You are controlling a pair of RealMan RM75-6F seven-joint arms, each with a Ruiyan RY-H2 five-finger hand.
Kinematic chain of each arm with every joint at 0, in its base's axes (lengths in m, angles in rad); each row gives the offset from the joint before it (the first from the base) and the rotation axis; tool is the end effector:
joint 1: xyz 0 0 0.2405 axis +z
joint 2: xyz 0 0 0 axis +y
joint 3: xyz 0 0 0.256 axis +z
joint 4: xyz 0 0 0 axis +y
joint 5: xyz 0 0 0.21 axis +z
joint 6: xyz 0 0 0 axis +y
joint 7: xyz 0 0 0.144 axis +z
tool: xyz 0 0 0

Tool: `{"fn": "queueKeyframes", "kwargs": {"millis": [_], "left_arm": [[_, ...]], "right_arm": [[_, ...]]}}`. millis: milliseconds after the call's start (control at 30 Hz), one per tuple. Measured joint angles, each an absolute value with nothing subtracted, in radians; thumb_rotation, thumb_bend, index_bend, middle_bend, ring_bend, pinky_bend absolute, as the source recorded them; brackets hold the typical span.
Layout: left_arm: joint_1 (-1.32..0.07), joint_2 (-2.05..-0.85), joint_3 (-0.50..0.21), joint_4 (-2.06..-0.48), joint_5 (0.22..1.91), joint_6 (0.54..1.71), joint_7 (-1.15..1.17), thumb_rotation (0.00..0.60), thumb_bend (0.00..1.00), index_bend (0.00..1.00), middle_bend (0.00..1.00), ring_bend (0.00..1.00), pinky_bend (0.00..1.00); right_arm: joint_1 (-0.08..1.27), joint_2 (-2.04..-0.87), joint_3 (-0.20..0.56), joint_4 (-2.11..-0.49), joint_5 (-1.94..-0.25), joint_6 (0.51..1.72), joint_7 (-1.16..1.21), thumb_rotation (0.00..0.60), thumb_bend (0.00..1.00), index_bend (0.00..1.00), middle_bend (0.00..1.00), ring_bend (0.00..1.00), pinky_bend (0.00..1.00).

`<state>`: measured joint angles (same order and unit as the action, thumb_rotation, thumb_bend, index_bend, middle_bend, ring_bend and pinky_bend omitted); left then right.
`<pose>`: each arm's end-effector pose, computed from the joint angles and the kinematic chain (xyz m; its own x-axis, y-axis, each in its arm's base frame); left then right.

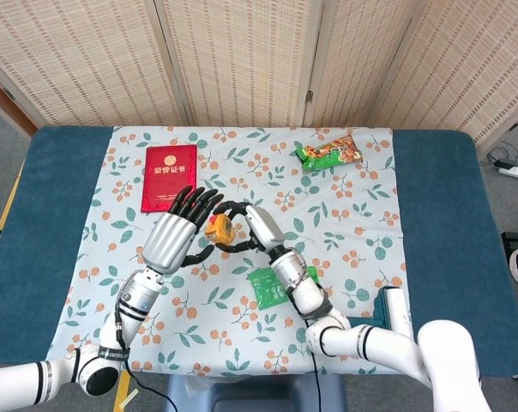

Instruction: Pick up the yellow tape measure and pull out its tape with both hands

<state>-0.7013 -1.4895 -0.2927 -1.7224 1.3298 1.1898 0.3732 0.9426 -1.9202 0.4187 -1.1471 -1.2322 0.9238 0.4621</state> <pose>-0.0725 0.3241 0.0447 0.2604 -0.0277 0.9651 0.8260 -0.5111 -0.2376 -0.0260 -0.3806 -0.0782 -0.3628 -0.4394 0.8218 -0.8158 -0.2764 -0.5080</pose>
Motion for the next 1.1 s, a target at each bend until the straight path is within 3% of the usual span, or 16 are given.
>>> {"fn": "queueKeyframes", "kwargs": {"millis": [833,1100], "left_arm": [[-0.735,-1.511,-0.289,-1.697,1.274,1.190,0.400,0.600,0.34,0.09,0.10,0.07,0.00],[-0.736,-1.503,-0.283,-1.701,1.266,1.199,0.414,0.600,0.42,0.12,0.10,0.07,0.00]], "right_arm": [[0.940,-1.918,0.400,-1.154,-1.239,0.916,0.455,0.600,0.42,0.58,0.50,0.44,0.21],[0.930,-1.906,0.397,-1.163,-1.242,0.922,0.459,0.600,0.42,0.58,0.50,0.44,0.21]]}}
